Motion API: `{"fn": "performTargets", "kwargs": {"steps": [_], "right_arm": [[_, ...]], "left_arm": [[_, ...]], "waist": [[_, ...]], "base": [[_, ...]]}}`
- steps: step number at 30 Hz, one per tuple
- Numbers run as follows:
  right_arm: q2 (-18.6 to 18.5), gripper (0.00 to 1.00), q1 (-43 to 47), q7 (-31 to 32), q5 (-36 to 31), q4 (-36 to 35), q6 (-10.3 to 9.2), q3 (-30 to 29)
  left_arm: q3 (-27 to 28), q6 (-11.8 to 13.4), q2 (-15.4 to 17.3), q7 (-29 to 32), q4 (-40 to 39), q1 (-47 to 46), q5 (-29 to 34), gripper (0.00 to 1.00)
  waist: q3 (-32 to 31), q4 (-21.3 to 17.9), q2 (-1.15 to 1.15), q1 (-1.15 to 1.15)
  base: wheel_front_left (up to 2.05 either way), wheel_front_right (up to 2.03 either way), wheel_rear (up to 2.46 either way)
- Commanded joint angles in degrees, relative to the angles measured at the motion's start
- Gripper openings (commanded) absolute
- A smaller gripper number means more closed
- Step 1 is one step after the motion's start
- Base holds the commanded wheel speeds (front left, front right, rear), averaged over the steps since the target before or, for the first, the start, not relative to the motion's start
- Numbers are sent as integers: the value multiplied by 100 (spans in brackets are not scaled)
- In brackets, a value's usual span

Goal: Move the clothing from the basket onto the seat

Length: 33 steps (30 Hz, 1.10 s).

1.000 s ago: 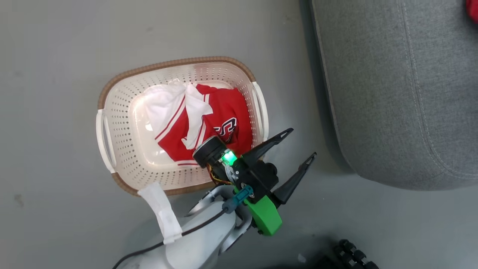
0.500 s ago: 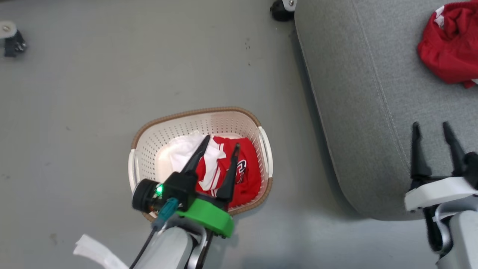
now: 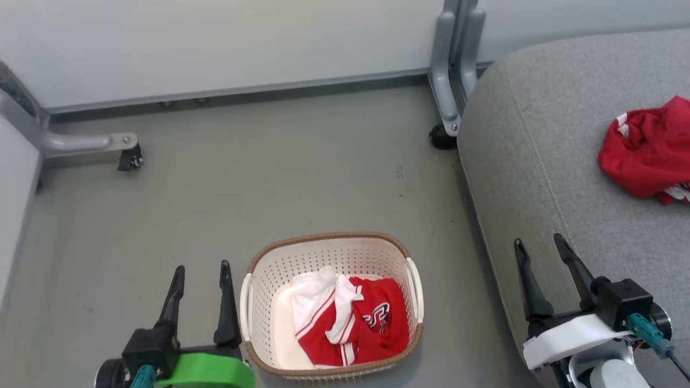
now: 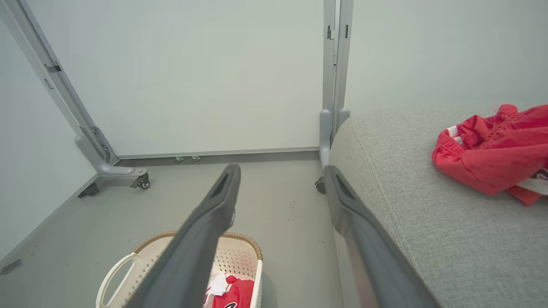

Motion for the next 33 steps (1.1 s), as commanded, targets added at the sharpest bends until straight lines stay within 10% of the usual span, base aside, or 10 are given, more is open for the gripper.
{"fn": "performTargets", "kwargs": {"steps": [1,33], "right_arm": [[7,100,170,-19,-58,-83,-8,-3],[187,100,1415,-19,-280,-457,-8,-15]], "left_arm": [[102,-39,3,3,-73,199,65,100],[348,-536,5,3,-357,1492,411,100]], "waist": [[-636,394,0,0],[-1286,35,0,0]], "base": [[0,0,0],[0,0,0]]}}
